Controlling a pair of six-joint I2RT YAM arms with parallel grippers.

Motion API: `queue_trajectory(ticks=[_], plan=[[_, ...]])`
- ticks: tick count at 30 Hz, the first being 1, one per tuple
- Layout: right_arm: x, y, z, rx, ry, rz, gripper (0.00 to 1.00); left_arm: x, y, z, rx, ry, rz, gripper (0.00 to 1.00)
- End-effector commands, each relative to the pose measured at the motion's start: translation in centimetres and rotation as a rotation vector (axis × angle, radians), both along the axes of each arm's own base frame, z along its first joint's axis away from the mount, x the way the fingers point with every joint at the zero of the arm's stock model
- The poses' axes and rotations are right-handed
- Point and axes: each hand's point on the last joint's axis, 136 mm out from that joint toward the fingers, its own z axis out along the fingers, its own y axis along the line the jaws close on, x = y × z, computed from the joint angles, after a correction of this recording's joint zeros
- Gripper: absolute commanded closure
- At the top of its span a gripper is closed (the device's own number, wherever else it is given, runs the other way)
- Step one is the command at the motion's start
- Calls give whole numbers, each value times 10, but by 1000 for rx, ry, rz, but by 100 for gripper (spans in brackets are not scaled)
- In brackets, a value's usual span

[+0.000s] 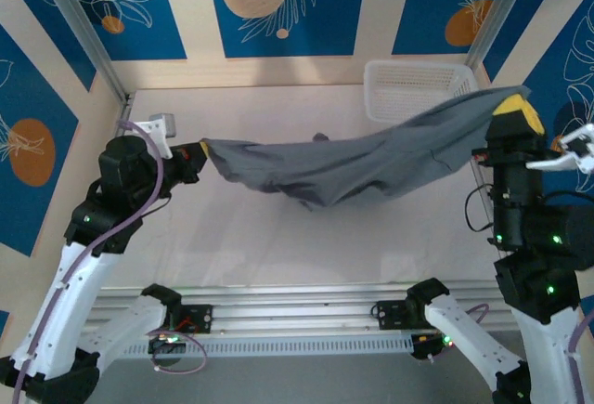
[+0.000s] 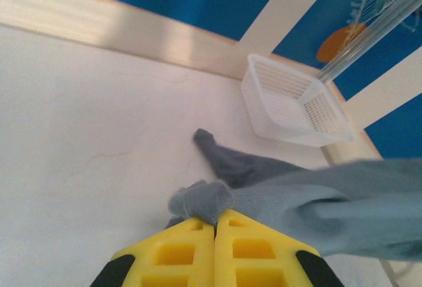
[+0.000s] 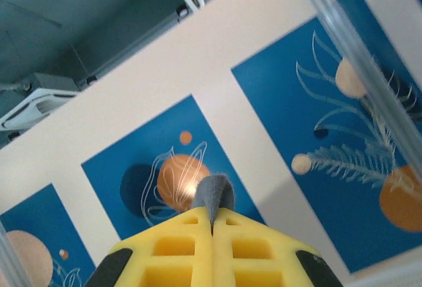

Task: Fold the inside-out t-shirt
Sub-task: Flatten out the T-shirt at the center of the table.

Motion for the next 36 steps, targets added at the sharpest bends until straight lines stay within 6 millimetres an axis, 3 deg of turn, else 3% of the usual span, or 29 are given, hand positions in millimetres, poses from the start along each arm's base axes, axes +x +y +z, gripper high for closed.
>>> queue_trajectory(ticks=[1,3,5,8,11,14,16,20,22,25,30,34,36], plan=[[15,-5,-14,-88,54,-106,100,9,-3,-31,1,100,-23,100],[37,0,-39,-170,143,-145,100,25,-7,-50,-19,143,-21,100],[66,5,-76,-243,279,-170,100,43,-13,-78,-43,210,-32,100],[112,14,-156,-294,534,-149,100,74,-28,-126,-66,294,-56,100],[145,25,-231,-270,730,-64,100,105,-39,-168,-53,362,-66,100],[167,31,-281,-284,833,-33,100,136,-48,-198,-36,396,-72,100],[175,30,-301,-301,873,-37,100,153,-52,-215,-25,415,-69,100],[179,27,-317,-293,912,-26,100,175,-53,-249,28,475,-58,95],[176,27,-314,-290,904,-16,100,179,-53,-253,44,485,-62,85],[171,26,-307,-293,878,-11,100,175,-46,-242,76,466,-53,70],[162,29,-304,-269,861,16,100,141,-29,-234,125,447,-35,66],[156,33,-309,-235,850,43,100,101,-19,-256,74,508,-13,67],[155,35,-310,-229,846,59,100,89,-23,-266,6,522,-30,67]])
